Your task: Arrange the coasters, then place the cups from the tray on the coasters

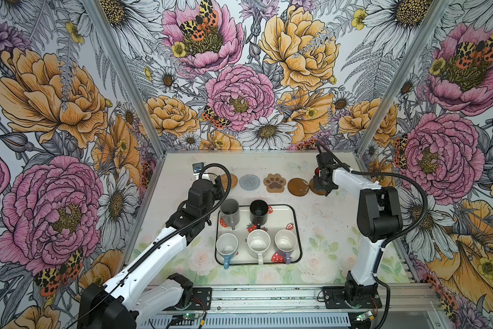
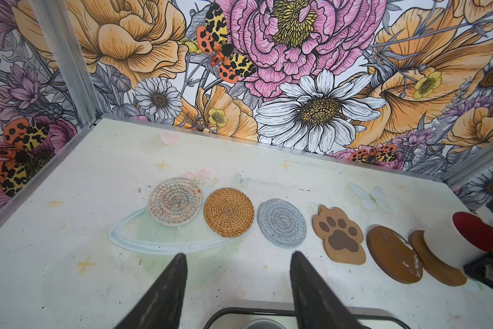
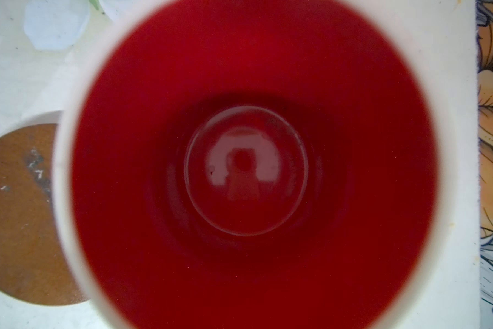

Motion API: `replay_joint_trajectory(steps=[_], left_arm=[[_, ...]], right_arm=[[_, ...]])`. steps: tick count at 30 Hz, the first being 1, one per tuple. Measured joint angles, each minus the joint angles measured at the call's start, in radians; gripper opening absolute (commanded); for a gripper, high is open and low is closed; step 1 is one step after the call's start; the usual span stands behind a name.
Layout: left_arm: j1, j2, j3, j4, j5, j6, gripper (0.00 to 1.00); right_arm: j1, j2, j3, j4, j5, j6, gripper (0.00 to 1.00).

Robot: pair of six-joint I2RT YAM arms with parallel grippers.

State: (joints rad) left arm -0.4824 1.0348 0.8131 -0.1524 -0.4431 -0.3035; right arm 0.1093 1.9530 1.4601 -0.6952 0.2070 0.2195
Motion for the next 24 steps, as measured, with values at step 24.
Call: replay_joint_trajectory(steps=[24], left_arm=[[0.002,0.0,0.0,0.0,0.003,0.0,0.6]], right_arm=[[-0.013,0.0,-0.034,0.028,-0.049,0.027,0.0]])
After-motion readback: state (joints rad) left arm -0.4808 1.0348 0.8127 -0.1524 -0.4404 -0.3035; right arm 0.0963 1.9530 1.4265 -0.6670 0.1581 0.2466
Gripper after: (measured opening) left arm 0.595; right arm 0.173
